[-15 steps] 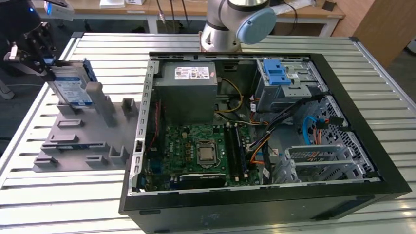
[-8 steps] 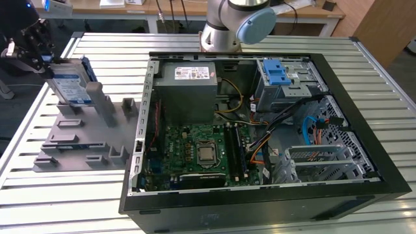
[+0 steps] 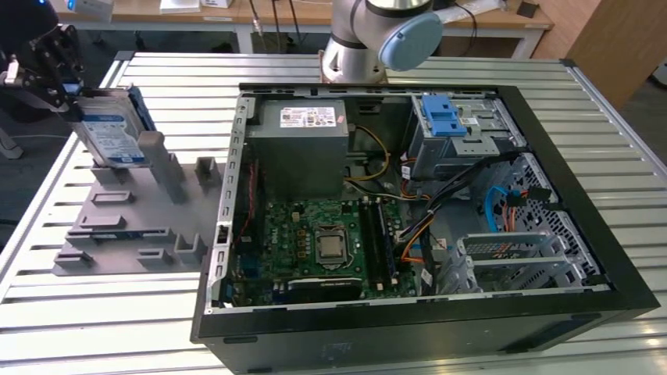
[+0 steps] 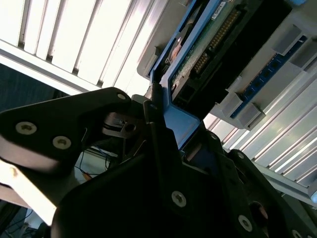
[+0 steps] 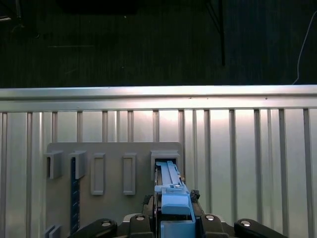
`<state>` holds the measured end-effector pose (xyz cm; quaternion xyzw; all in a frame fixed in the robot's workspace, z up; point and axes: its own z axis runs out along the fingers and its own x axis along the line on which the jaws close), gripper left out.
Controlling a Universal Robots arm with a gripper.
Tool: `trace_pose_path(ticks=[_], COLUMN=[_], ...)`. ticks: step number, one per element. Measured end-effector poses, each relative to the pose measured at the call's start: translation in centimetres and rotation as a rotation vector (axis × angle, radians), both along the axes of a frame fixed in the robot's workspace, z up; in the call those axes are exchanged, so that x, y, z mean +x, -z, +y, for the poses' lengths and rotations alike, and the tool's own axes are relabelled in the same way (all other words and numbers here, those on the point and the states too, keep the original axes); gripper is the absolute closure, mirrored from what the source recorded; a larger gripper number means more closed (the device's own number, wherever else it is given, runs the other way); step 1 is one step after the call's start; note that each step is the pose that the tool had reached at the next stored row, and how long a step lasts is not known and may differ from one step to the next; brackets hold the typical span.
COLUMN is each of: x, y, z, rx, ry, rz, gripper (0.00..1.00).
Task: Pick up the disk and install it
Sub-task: 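Pick up the disk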
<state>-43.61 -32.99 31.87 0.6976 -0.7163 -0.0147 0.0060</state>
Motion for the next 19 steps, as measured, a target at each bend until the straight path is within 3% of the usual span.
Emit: trace_pose_path(ticks=[19], x=[0.0], y=[-1.57], z=[0.0], rx=[0.0], ry=[0.0], rz=[-0.0003], gripper=[0.64])
